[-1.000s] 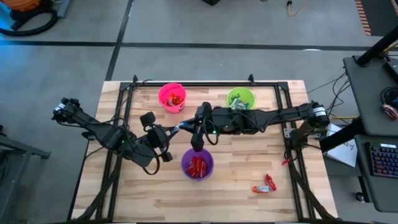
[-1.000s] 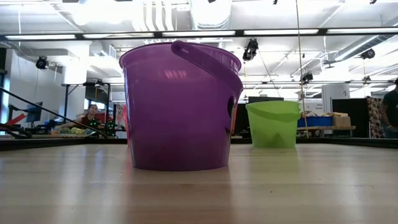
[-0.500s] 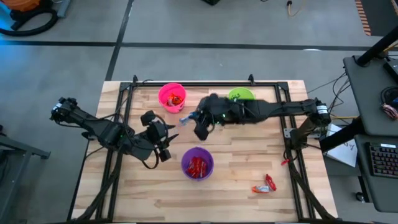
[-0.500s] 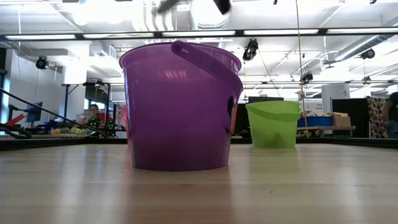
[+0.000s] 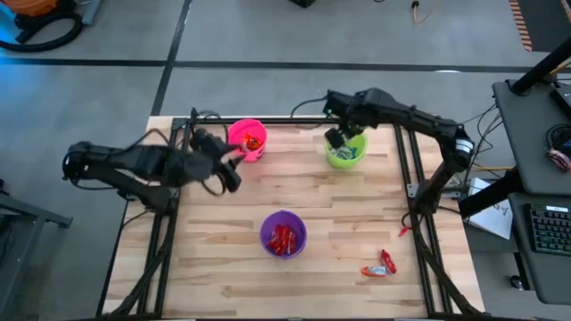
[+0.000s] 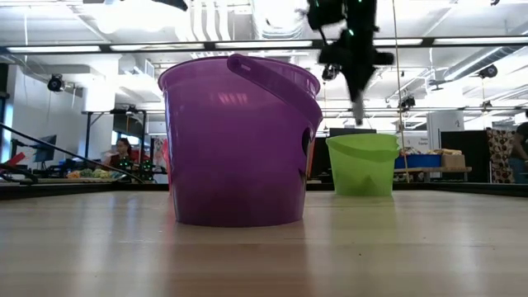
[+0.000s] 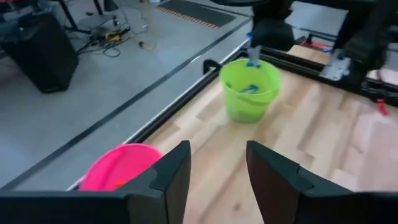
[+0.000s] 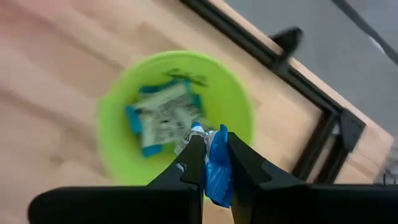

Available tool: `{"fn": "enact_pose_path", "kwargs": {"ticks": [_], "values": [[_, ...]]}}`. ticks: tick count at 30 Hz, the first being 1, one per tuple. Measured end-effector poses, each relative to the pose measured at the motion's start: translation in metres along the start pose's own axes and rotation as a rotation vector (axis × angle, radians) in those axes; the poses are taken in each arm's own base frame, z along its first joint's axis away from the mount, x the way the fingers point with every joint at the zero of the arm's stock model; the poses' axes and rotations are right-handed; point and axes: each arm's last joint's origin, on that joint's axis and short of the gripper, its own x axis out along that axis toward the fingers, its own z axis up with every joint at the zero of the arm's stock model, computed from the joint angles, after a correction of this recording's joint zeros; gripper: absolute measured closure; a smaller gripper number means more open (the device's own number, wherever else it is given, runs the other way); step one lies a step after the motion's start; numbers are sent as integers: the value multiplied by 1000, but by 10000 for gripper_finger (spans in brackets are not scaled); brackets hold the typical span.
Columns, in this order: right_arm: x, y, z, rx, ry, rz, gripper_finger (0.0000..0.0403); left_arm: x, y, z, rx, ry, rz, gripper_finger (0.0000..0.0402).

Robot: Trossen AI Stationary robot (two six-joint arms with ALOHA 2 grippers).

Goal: Sort candy
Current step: Put the white-blue chocolate into the green bucket

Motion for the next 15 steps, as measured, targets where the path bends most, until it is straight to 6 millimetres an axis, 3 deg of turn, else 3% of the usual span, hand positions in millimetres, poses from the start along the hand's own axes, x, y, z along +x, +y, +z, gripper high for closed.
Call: {"fn": "enact_pose_path", "kwargs": {"ticks": [6,15], "values": [[25,-28,13,62,14,20,364,22,37,12,17,56,32,280],[31,-31,15,78,23,51,358,46,70,17,14,126,-64,287]]}}
